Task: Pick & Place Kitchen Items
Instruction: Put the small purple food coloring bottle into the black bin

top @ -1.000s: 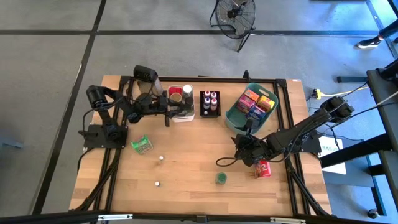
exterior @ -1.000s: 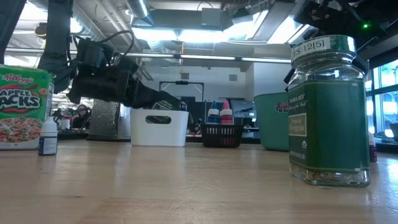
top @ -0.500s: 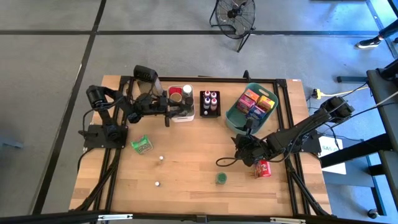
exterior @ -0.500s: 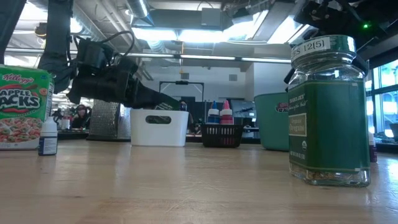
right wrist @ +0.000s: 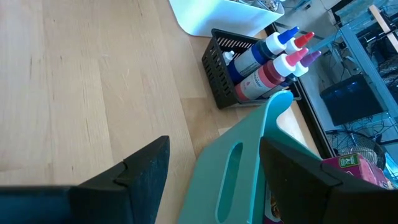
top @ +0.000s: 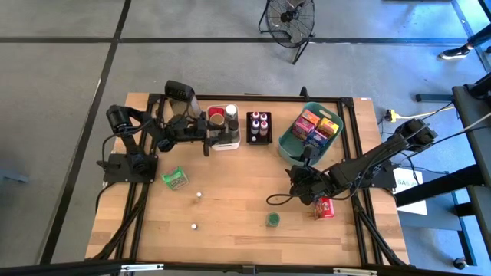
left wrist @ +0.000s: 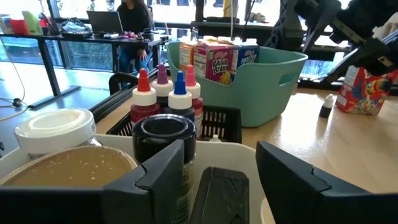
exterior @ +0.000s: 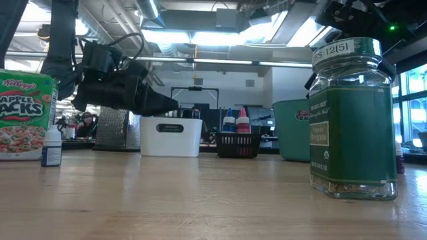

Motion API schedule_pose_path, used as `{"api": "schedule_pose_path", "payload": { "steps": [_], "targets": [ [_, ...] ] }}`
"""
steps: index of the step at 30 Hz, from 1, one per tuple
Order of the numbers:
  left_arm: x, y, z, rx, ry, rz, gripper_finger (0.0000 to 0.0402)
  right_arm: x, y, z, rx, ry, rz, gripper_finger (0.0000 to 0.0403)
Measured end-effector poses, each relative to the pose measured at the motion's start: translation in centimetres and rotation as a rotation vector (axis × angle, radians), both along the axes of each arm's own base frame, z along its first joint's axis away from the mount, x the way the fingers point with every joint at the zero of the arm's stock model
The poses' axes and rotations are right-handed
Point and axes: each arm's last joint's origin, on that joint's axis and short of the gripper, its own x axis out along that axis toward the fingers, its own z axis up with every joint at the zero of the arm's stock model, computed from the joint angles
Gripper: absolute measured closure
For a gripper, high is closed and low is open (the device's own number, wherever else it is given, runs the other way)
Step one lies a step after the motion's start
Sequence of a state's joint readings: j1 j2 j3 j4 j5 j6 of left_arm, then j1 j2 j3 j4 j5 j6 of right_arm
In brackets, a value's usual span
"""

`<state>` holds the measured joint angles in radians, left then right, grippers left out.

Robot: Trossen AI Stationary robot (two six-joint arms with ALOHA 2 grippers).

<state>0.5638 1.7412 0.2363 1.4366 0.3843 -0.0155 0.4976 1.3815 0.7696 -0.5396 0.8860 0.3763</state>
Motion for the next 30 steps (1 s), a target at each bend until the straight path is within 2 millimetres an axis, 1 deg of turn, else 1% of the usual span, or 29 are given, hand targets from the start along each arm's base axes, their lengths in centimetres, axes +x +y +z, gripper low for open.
{"api": "schedule_pose_path", "payload": {
  "steps": [3,9,17,21,27,30],
  "targets": [
    [0.0,0.0,0.1,-0.02,-0.015,-0.007,0.0206,0.0,0.0,0.0,0.0,0.001,0.0,0.0153],
    [0.1,-0.4,1.1,-0.014,-0.112,-0.128,0.0206,0.0,0.0,0.0,0.011,0.011,0.009,0.0153],
    [0.0,-0.4,1.4,-0.01,-0.128,-0.141,0.0206,0.1,0.2,0.0,0.032,0.044,0.053,0.0153],
    [0.0,-0.4,1.5,-0.011,-0.129,-0.141,0.0205,0.5,0.6,0.7,0.08,0.081,0.128,0.0153],
    [0.0,-0.4,1.5,-0.018,-0.13,-0.142,0.0205,1.3,1.5,2.2,0.173,0.132,0.264,0.0153],
    [0.0,-0.5,1.8,-0.01,-0.141,-0.147,0.0205,1.4,1.8,2.8,0.229,0.164,0.319,0.0153]
  ]
}}
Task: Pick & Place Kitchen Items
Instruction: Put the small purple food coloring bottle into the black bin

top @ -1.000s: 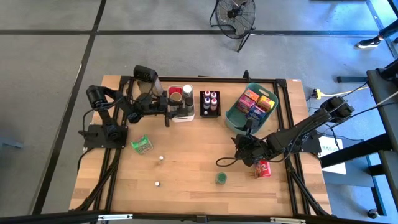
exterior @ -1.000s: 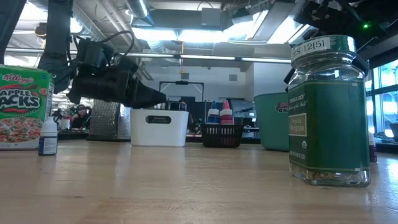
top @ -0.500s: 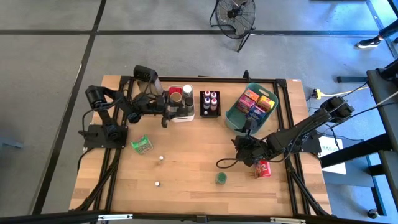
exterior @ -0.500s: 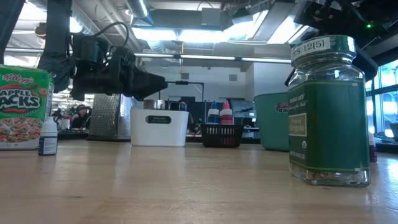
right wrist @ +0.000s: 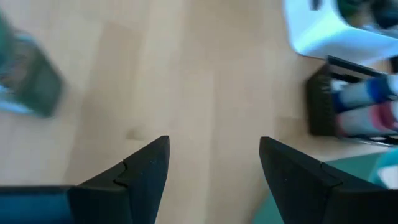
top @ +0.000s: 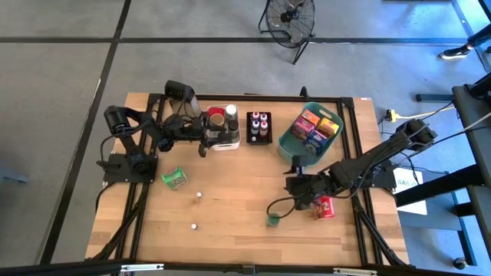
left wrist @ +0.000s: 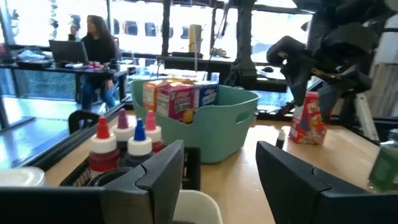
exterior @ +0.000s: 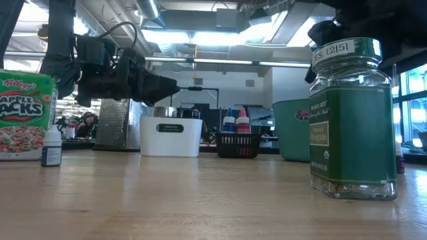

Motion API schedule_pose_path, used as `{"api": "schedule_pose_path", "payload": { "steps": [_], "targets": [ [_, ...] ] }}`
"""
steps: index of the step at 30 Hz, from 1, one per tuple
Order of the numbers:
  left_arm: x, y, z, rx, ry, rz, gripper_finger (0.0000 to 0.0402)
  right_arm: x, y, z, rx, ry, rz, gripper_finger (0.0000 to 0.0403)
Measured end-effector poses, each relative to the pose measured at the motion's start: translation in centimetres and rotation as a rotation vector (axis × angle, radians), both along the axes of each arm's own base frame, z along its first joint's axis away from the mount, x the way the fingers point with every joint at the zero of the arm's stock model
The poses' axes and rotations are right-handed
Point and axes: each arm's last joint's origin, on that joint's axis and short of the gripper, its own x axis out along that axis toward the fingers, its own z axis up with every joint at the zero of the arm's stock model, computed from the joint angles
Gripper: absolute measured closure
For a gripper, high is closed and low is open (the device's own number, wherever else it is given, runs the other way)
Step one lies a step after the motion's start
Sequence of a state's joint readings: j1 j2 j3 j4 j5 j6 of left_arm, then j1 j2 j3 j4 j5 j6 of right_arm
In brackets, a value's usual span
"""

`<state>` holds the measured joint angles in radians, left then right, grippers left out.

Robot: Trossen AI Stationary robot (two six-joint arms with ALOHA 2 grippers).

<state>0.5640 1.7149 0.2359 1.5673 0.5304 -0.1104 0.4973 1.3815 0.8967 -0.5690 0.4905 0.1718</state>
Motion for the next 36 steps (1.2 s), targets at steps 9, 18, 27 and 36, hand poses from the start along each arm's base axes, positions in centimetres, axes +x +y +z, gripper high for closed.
{"api": "schedule_pose_path", "payload": {
  "steps": [9,18,27,36],
  "targets": [
    [-0.1,-0.6,0.7,0.034,-0.018,-0.175,0.0206,0.1,-0.8,0.3,0.257,0.15,-0.017,0.0153],
    [0.0,-0.9,0.8,0.028,-0.023,-0.195,0.0205,0.5,-1.3,0.3,0.416,0.208,0.004,0.0153],
    [0.1,-1.1,0.8,0.028,-0.023,-0.206,0.0206,0.0,-1.8,0.4,0.482,0.301,-0.116,0.0153],
    [0.1,-1.1,0.8,0.028,-0.022,-0.205,0.0206,-0.6,-1.8,0.7,0.624,0.417,-0.257,0.0153]
  ]
}}
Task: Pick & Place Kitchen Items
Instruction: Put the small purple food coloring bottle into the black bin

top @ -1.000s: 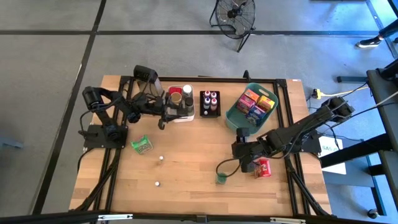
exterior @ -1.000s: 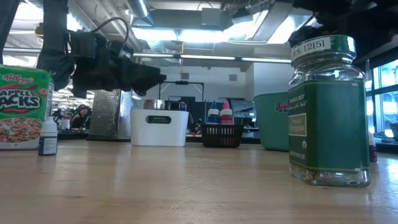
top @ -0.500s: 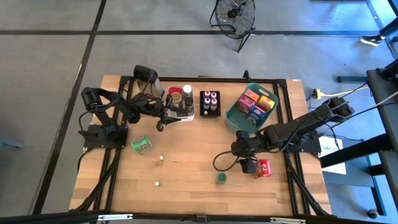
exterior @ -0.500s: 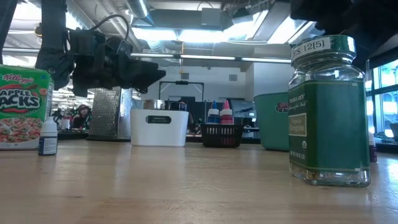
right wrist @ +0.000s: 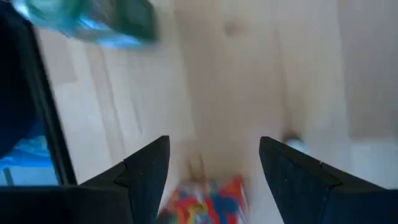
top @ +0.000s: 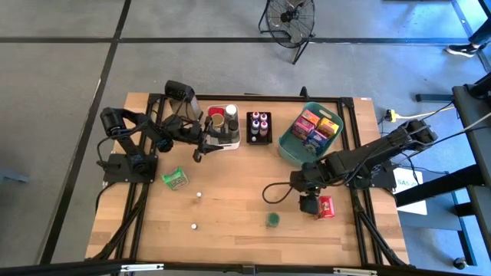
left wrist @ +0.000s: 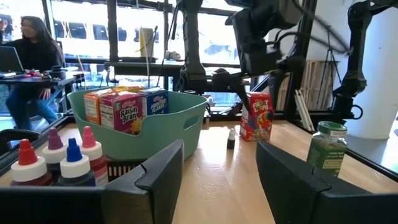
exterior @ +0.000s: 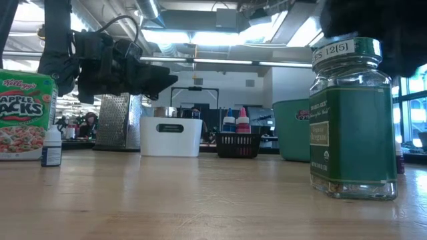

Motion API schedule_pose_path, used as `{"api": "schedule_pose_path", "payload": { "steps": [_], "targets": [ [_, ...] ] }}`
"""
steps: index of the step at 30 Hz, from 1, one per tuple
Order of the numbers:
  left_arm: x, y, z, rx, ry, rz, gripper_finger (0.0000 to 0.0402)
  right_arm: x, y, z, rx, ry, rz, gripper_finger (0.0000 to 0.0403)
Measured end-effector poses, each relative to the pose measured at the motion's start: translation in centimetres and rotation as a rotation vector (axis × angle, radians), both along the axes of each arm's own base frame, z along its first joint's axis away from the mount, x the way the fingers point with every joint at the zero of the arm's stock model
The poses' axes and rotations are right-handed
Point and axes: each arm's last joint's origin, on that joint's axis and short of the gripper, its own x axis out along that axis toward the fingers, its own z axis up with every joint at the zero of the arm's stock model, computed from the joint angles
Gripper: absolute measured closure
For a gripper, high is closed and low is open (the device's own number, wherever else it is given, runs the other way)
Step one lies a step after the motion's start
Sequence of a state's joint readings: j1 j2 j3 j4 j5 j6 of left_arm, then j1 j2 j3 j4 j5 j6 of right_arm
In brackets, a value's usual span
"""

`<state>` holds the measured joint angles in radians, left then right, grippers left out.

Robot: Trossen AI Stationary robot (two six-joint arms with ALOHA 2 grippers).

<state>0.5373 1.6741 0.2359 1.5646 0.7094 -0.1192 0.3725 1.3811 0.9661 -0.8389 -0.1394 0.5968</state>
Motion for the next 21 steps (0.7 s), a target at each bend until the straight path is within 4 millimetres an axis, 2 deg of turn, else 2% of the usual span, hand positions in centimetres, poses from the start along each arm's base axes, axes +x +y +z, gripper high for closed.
{"api": "schedule_pose_path", "payload": {
  "steps": [5,10,17,21],
  "targets": [
    [0.0,0.0,0.0,0.0,0.0,0.0,0.0205,-1.0,-0.7,-0.3,-0.087,0.111,-0.075,0.0153],
    [0.0,0.0,0.0,-0.008,0.002,0.0,0.0206,-0.8,-1.4,-0.4,-0.086,0.114,-0.115,0.0153],
    [0.0,0.0,0.0,-0.009,0.003,-0.008,0.0206,-1.5,-2.3,-2.3,-0.068,0.187,-0.142,0.0153],
    [0.0,-0.1,0.0,-0.008,0.005,-0.02,0.0205,-1.6,-2.3,-2.5,-0.067,0.194,-0.139,0.0153]
  ]
}}
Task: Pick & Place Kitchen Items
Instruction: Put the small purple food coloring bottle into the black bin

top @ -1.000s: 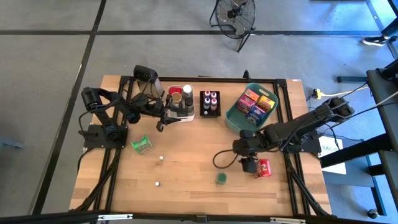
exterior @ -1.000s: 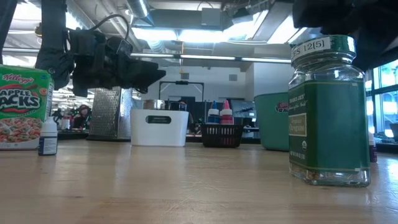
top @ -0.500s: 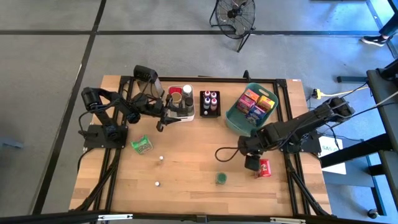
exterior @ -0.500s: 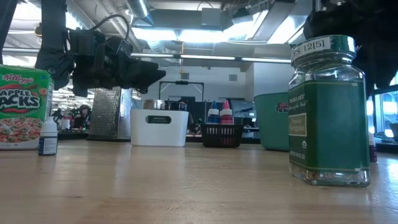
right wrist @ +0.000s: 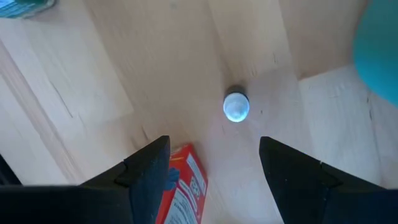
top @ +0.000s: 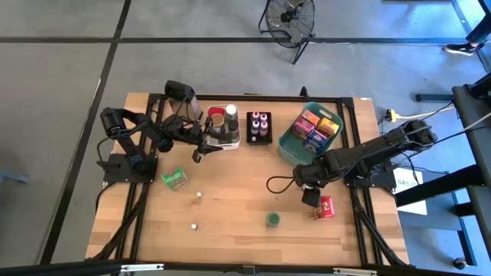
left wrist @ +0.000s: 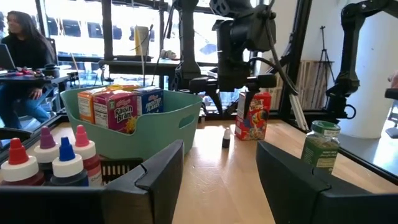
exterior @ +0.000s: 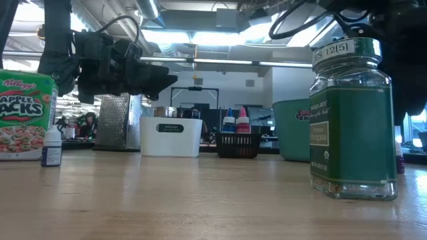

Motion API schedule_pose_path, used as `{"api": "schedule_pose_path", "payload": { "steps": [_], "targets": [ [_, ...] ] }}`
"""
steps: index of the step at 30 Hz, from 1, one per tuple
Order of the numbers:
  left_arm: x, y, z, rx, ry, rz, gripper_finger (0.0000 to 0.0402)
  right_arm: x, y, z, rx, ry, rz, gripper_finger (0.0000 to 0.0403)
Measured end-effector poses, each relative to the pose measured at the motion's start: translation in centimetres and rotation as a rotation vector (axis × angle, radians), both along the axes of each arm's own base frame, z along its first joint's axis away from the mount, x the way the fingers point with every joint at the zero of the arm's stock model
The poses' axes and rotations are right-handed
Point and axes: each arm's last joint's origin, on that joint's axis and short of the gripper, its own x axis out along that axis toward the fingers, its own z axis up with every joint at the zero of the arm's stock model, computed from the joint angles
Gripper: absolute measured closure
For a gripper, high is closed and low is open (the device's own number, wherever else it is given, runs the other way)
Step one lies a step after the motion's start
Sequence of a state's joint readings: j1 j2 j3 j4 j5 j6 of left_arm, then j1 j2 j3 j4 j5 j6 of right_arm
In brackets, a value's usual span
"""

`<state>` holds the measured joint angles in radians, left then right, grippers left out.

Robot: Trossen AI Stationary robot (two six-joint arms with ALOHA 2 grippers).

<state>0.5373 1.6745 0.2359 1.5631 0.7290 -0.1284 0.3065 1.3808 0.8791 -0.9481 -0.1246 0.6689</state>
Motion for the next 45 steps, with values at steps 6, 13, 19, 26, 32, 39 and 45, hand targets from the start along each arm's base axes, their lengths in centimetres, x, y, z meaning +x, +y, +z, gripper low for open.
{"api": "schedule_pose_path", "payload": {
  "steps": [6,13,19,26,32,39,45],
  "targets": [
    [0.0,0.0,0.0,0.0,0.0,0.0,0.0206,0.0,0.0,0.0,0.008,-0.001,0.004,0.0153],
    [0.0,0.0,0.0,-0.001,0.001,-0.001,0.0206,0.0,0.0,0.0,0.008,-0.001,0.007,0.0153],
    [0.0,0.0,0.0,-0.003,0.005,-0.001,0.0205,0.0,0.0,-0.1,0.007,-0.002,0.016,0.0153],
    [0.0,0.0,-0.3,-0.019,0.032,-0.002,0.0206,-0.9,-0.3,-0.7,0.012,-0.018,0.022,0.0153],
    [0.0,0.0,-0.4,-0.021,0.037,-0.002,0.0206,-1.0,-0.3,-0.1,0.038,-0.136,0.026,0.0153],
    [0.0,0.0,-0.4,-0.014,0.035,0.001,0.0206,-1.3,-0.6,-1.0,-0.015,-0.141,0.019,0.0153],
    [0.0,0.0,-0.4,-0.014,0.035,0.002,0.0206,-1.2,-0.5,-1.2,-0.009,-0.163,0.018,0.0153]
  ]
}}
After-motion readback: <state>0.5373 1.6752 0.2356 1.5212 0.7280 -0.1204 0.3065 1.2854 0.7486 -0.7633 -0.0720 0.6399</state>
